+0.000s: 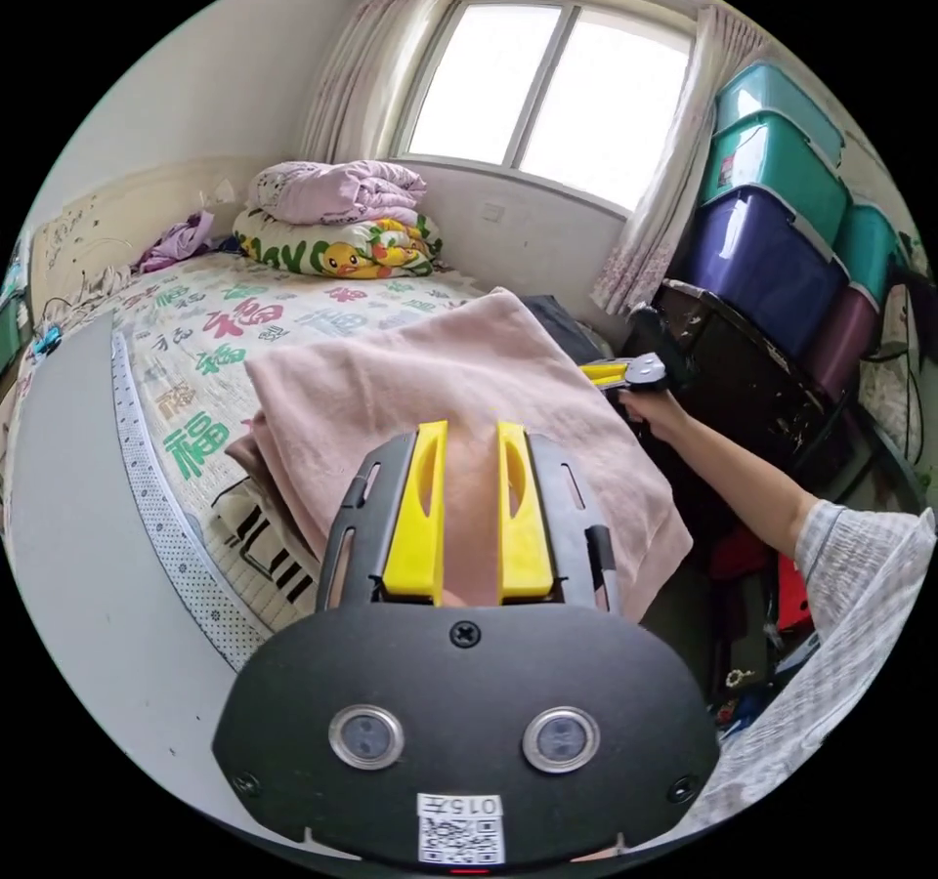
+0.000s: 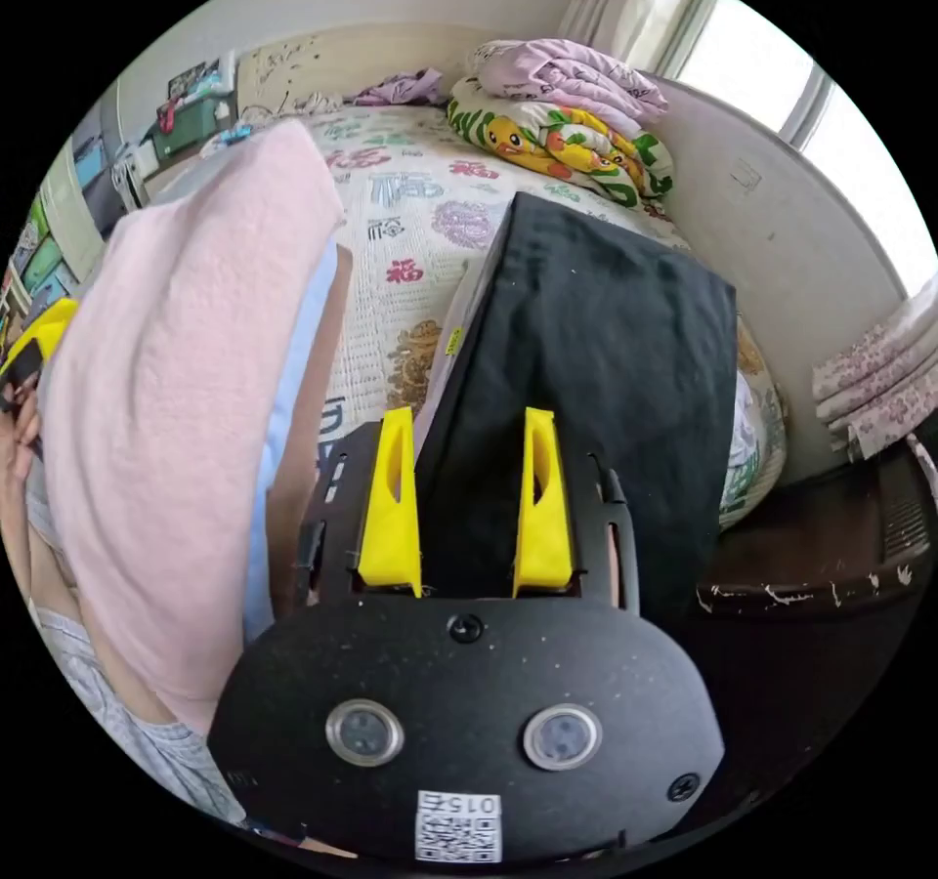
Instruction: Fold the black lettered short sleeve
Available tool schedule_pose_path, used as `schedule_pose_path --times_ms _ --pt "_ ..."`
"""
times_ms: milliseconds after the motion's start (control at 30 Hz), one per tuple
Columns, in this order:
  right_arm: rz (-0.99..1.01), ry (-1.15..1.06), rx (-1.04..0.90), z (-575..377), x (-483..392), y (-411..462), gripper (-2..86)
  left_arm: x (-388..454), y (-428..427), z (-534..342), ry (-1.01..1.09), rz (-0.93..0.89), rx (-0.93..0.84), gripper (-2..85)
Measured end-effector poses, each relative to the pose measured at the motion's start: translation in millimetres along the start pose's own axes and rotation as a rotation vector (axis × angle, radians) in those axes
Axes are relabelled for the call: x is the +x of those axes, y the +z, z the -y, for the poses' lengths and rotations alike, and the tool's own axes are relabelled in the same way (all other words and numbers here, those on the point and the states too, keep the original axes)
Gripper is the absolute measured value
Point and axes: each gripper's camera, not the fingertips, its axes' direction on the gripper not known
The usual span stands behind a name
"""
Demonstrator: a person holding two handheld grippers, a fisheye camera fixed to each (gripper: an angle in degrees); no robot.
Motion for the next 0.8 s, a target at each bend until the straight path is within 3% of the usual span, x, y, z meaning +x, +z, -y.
schedule_pose_path --times_ms 100,200,467,600,733,800 --pt "-0.067 0.000 0.006 -9.5 -0.7 -2.2 9.4 2.5 13.2 -7.1 -0.006 0.007 -0.044 8.2" --pt "0.080 0.051 0.060 -33.2 26.2 -23.7 3.0 -4.8 11.9 -8.5 -0.050 -0.035 -0.053 8.2" --pt "0.318 0.272 0.276 -114.7 120.2 -99.2 0.2 -0.8 -2.3 -7.4 -0.088 -0.033 -0.071 8.0" --pt "0.418 0.340 0.494 -172.8 158.8 -177.1 -0.1 -3.9 -41.0 -13.3 -0.128 -0.172 -0.008 7.8" --pt "0.583 0.254 0.713 -227.4 167.4 -273.1 -0.3 5.2 -90.9 -12.3 -0.100 -0.243 0.072 8.2" --pt "0.670 0.171 0.747 -238.3 146.2 -306.2 -0.3 14.2 -130.7 -9.5 -0.077 -0.369 0.157 8.7"
